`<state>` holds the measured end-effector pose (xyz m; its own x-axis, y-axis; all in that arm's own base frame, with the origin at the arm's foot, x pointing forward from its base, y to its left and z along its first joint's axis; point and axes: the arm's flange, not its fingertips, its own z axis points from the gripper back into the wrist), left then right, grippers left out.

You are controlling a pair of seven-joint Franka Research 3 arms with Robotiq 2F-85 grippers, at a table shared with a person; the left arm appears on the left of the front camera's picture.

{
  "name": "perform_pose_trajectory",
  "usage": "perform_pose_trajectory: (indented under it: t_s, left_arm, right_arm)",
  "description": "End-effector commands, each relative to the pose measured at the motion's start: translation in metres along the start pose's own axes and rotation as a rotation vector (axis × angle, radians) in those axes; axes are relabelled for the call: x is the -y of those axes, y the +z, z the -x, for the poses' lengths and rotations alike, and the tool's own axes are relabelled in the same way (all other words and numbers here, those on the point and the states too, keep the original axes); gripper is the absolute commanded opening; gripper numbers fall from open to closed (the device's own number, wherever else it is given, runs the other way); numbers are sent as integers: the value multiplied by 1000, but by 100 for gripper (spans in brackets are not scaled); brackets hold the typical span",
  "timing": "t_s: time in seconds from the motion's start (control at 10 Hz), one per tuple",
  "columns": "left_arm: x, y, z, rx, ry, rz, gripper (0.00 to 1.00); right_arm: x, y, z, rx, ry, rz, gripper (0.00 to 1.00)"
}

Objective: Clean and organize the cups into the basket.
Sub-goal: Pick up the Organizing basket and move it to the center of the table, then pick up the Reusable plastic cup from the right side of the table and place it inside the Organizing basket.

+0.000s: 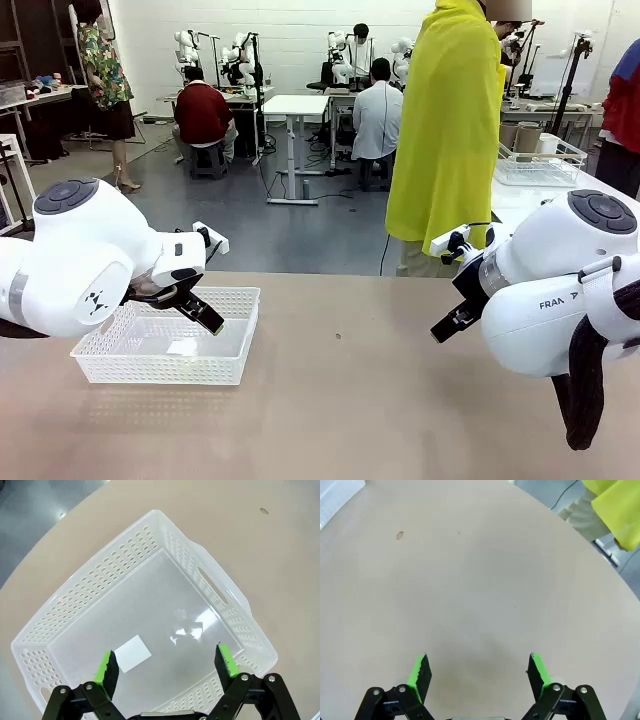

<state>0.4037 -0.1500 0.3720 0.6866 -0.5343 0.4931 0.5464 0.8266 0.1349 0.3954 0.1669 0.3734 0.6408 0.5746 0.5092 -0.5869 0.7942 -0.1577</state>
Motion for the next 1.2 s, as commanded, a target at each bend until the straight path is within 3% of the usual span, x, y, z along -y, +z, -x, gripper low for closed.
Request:
perform_pose_trajectory:
  t_s: [0.0,1.1]
  left_arm:
    - [0,0,0,0,0,0,100]
    - [0,0,0,0,0,0,100]
  right_arm:
    - [0,0,0,0,0,0,100]
    - [0,0,0,0,0,0,100]
